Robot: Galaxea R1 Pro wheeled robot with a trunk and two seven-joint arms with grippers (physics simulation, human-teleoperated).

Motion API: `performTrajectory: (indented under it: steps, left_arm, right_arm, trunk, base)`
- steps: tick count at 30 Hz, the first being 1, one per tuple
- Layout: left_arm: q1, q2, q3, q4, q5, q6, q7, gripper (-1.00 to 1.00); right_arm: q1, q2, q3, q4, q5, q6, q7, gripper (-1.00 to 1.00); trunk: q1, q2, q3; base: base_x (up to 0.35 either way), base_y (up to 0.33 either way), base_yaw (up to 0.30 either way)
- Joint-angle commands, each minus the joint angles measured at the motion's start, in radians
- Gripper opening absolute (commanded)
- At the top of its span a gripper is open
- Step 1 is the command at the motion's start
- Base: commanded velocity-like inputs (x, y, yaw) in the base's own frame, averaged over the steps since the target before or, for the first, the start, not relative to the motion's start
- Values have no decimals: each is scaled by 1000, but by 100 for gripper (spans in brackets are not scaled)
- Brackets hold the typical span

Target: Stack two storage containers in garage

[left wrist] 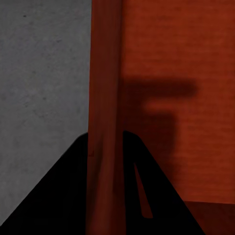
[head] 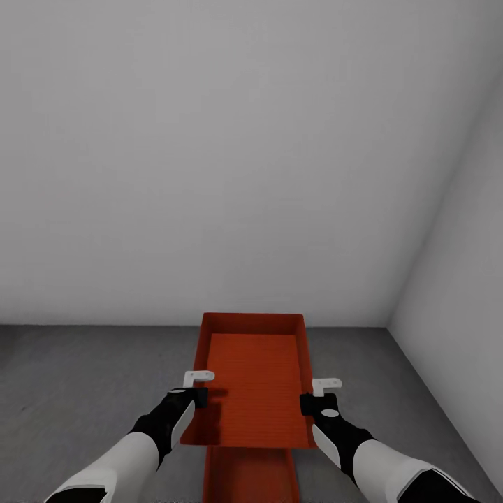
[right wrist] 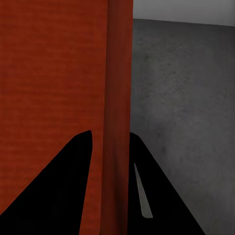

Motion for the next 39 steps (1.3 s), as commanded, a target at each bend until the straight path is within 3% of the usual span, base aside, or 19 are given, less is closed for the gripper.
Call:
performTrajectory:
  steps: [1,39]
  left_arm:
    - [-1,0,20,-55,-20,8,4,-100]
    - [-1,0,20,-55,-20,7,4,-100]
  right_arm:
    - [-1,-1,9,14,-15,-5,-2,-100]
    - [-1,-2,9,14,-16,-3,-2,-100]
  trunk:
    - [0,-2,-3]
    - [0,-2,-65]
  base:
    - [0,0,0]
    - [0,0,0]
